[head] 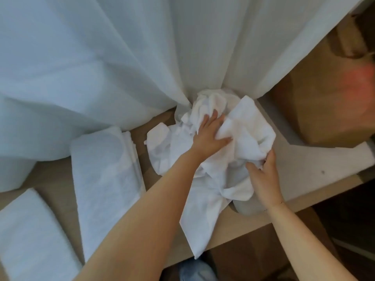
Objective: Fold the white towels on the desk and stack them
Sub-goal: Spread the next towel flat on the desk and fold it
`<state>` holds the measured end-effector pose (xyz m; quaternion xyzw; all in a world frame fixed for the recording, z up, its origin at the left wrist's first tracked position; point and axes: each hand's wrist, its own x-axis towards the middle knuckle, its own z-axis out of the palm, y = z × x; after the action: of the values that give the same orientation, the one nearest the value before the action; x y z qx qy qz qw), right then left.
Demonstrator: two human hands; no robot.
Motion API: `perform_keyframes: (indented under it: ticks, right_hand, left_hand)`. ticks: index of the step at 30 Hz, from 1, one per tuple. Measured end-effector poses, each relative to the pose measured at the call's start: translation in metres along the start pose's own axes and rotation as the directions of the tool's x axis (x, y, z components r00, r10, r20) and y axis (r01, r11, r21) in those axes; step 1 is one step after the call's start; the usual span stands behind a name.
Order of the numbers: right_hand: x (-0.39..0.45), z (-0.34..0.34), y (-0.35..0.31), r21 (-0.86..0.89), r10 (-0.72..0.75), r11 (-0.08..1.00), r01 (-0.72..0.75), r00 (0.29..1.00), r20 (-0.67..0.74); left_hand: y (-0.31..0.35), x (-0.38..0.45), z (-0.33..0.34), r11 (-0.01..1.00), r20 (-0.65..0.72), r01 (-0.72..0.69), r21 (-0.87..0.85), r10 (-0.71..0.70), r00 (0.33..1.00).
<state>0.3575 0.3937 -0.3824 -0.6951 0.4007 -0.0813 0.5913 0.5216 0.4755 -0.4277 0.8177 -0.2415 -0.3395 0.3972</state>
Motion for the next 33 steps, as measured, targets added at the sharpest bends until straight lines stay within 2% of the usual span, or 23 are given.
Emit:
perform_keyframes:
  ticks: [2, 4, 7, 8, 10, 11, 13, 17, 19, 22, 27, 29, 31, 33]
  right_hand:
    - [-0.016, 0.013, 0.003, -0.042, 0.013, 0.999, -0.013, 1.000, 0.013]
    - [-0.034, 0.027, 0.007, -0.114, 0.038, 0.993, -0.040, 0.999, -0.025]
    - [-0.076, 0.050, 0.014, -0.296, 0.062, 0.950, -0.099, 0.989, -0.131]
    - [-0.094, 0.061, 0.014, -0.360, 0.030, 0.930, -0.070, 0.993, -0.114]
    - [-0.128, 0.090, 0.012, -0.489, -0.098, 0.867, 0.099, 0.995, 0.028]
    - [-0.140, 0.107, 0.011, -0.565, -0.184, 0.792, 0.229, 0.974, 0.136]
    - [-0.156, 0.150, 0.008, -0.642, -0.301, 0.604, 0.472, 0.881, 0.365]
    - [-0.170, 0.245, 0.005, -0.625, -0.213, 0.402, 0.669, 0.732, 0.647]
    - [-0.171, 0.295, 0.012, -0.586, -0.153, 0.334, 0.738, 0.656, 0.739]
    - [-0.170, 0.363, 0.025, -0.524, -0.050, 0.241, 0.817, 0.550, 0.834]
    - [-0.170, 0.457, 0.045, -0.446, 0.024, 0.115, 0.888, 0.446, 0.894]
    - [-0.173, 0.494, 0.052, -0.431, 0.060, 0.145, 0.890, 0.427, 0.902]
    - [-0.180, 0.531, 0.057, -0.504, 0.133, 0.321, 0.802, 0.488, 0.863]
    - [-0.185, 0.568, 0.064, -0.604, 0.229, 0.536, 0.590, 0.587, 0.777]
  left_hand:
    - [-0.005, -0.029, -0.018, 0.974, -0.064, 0.017, -0.228, -0.032, 0.997]
    - [-0.015, -0.067, -0.037, 0.948, -0.145, -0.005, -0.319, -0.043, 0.989]
    - [-0.044, -0.128, -0.061, 0.982, -0.230, -0.042, -0.182, -0.001, 0.973]
    - [-0.059, -0.149, -0.068, 0.991, -0.260, -0.015, -0.135, -0.021, 0.965]
    - [-0.093, -0.191, -0.083, 0.989, -0.332, 0.089, -0.120, -0.124, 0.935]
    - [-0.111, -0.212, -0.090, 0.980, -0.365, 0.144, -0.137, -0.185, 0.913]
    - [-0.147, -0.252, -0.107, 0.961, -0.423, 0.234, -0.146, -0.274, 0.863]
    - [-0.214, -0.317, -0.145, 0.926, -0.536, 0.378, -0.018, -0.328, 0.778]
    - [-0.254, -0.350, -0.165, 0.897, -0.553, 0.441, -0.004, -0.370, 0.747]
    - [-0.310, -0.395, -0.186, 0.855, -0.553, 0.513, -0.084, -0.468, 0.689]
    - [-0.396, -0.447, -0.219, 0.783, -0.530, 0.607, -0.135, -0.575, 0.624]
    - [-0.429, -0.457, -0.232, 0.766, -0.542, 0.620, -0.169, -0.597, 0.591]
    - [-0.459, -0.461, -0.245, 0.730, -0.547, 0.574, -0.372, -0.672, 0.500]
    - [-0.487, -0.458, -0.260, 0.603, -0.482, 0.442, -0.664, -0.797, 0.363]
